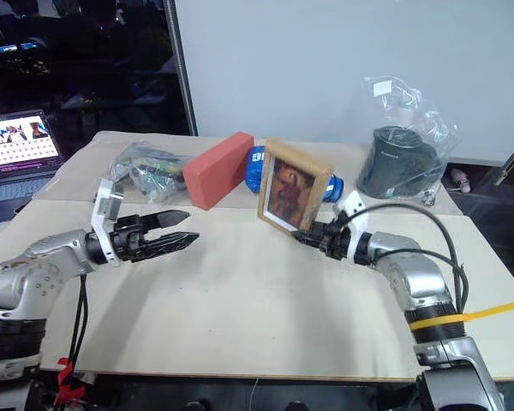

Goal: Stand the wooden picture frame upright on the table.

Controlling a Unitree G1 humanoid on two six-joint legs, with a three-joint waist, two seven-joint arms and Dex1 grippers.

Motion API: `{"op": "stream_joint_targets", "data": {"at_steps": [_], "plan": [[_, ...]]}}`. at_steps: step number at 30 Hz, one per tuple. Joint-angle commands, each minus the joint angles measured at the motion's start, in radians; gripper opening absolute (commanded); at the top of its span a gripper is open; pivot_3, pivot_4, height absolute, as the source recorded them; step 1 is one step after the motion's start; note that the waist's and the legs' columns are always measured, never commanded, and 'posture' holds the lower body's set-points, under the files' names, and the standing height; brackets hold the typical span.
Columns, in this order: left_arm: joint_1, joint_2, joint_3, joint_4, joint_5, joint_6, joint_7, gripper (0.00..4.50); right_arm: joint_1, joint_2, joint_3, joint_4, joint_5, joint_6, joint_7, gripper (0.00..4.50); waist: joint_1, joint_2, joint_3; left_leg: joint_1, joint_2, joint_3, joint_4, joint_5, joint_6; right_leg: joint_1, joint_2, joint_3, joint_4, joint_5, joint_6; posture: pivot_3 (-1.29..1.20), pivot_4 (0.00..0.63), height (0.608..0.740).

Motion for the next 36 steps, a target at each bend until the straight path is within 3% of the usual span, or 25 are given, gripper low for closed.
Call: {"op": "stream_joint_targets", "data": {"at_steps": [1,10,18,28,30,32,36], "plan": [[0.028,-0.036,-0.048,-0.090,0.104,-0.091,0.089,4.50,-0.069,0.031,-0.056,0.064,0.042,0.155,-0.049,1.20,0.003,0.000,0.000,0.000,0.000,0.000,0.000,0.000,0.000,0.000,0.000,0.000,0.000,0.000,0.000,0.00,0.150,0.727],[0.045,-0.062,-0.048,-0.089,0.144,-0.129,0.126,4.50,-0.009,0.079,-0.002,0.118,-0.016,0.224,0.003,1.20,0.005,0.000,0.000,-0.002,0.000,0.000,0.000,0.000,0.000,-0.001,0.000,0.000,-0.001,0.000,0.000,0.00,0.150,0.727],[0.096,-0.042,-0.067,-0.069,0.187,-0.134,0.125,4.50,0.125,0.094,0.027,-0.002,0.025,0.313,0.107,1.20,0.004,0.000,0.000,-0.001,0.000,0.000,0.000,0.000,0.000,0.000,0.000,0.000,0.000,0.000,0.001,0.00,0.150,0.727],[0.087,-0.055,-0.074,-0.051,0.196,-0.130,0.132,4.50,0.174,0.097,0.064,-0.057,-0.042,0.258,0.108,1.20,-0.001,0.000,0.000,0.000,0.000,0.000,0.000,0.000,0.000,0.000,0.000,0.000,0.000,0.000,0.001,0.00,0.150,0.727],[0.089,-0.049,-0.084,-0.043,0.211,-0.133,0.128,4.50,0.172,0.101,0.050,-0.055,-0.042,0.252,0.105,2.20,0.000,0.000,0.000,0.000,0.000,0.000,0.000,0.000,0.000,0.000,0.000,0.000,0.000,0.000,0.001,0.00,0.150,0.727],[0.097,-0.044,-0.079,-0.036,0.214,-0.157,0.110,4.50,0.179,0.093,0.031,-0.074,-0.017,0.264,0.131,2.70,0.001,0.000,0.000,0.000,0.000,0.000,0.000,0.000,0.000,0.000,0.000,0.000,0.000,0.000,0.001,0.00,0.150,0.727],[0.120,-0.024,-0.040,-0.005,0.205,-0.198,0.065,4.50,0.245,0.050,-0.043,-0.143,0.046,0.280,0.176,4.11,0.004,0.000,0.000,0.000,0.000,0.000,0.000,0.000,0.000,0.000,0.000,0.000,0.000,0.000,0.001,0.00,0.150,0.727]]}}
